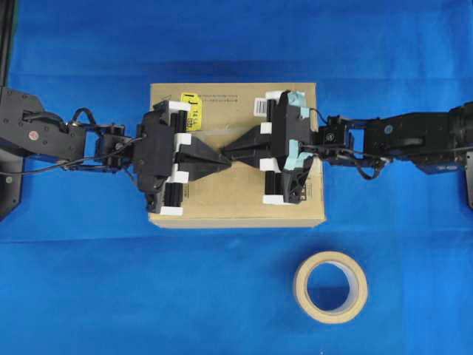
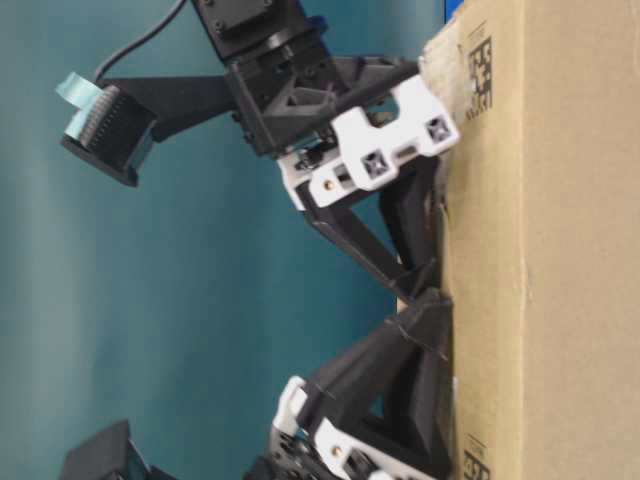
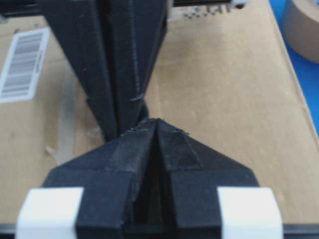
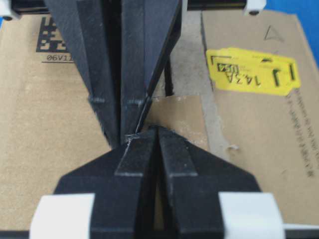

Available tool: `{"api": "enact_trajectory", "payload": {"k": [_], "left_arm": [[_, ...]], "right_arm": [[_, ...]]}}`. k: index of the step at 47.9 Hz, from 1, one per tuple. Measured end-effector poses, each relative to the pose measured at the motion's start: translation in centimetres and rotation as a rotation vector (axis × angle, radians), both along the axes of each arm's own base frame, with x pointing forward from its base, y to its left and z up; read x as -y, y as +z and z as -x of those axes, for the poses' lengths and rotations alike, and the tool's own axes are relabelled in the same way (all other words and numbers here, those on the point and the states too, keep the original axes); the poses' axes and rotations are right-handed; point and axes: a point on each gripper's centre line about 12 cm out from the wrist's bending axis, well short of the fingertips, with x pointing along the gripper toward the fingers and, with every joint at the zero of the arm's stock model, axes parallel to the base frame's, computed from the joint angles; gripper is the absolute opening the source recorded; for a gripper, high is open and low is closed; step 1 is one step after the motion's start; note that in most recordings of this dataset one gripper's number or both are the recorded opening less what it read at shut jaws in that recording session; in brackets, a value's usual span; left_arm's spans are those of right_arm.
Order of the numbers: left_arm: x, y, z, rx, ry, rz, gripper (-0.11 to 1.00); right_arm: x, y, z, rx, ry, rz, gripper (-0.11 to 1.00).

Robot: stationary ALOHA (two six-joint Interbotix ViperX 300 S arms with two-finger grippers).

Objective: Apply tape along the seams of the closed cardboard box to seal it securely.
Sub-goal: 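Slide both grippers outward along the seam to smooth the tape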

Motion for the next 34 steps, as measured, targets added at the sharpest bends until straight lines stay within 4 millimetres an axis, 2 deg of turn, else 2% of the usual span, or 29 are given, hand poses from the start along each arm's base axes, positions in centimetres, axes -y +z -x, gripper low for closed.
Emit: {"api": "enact_trajectory", "payload": {"k": [11, 28, 34], "left_arm": [[-0.1, -1.3, 1.5, -0.034, 0.014, 0.016, 0.0], [-0.2, -1.7, 3.7, -0.049, 0.046, 0.047, 0.0], [-0.2, -1.7, 4.1, -0.05, 0.047, 0.048, 0.0]], "right_arm": [[-0.5, -1.5, 1.2, -0.041, -0.024, -0.04, -0.01], [-0.9, -2.0, 4.4, -0.069, -0.043, -0.072, -0.01], [-0.9, -2.0, 4.9, -0.072, -0.044, -0.074, -0.01]]}}
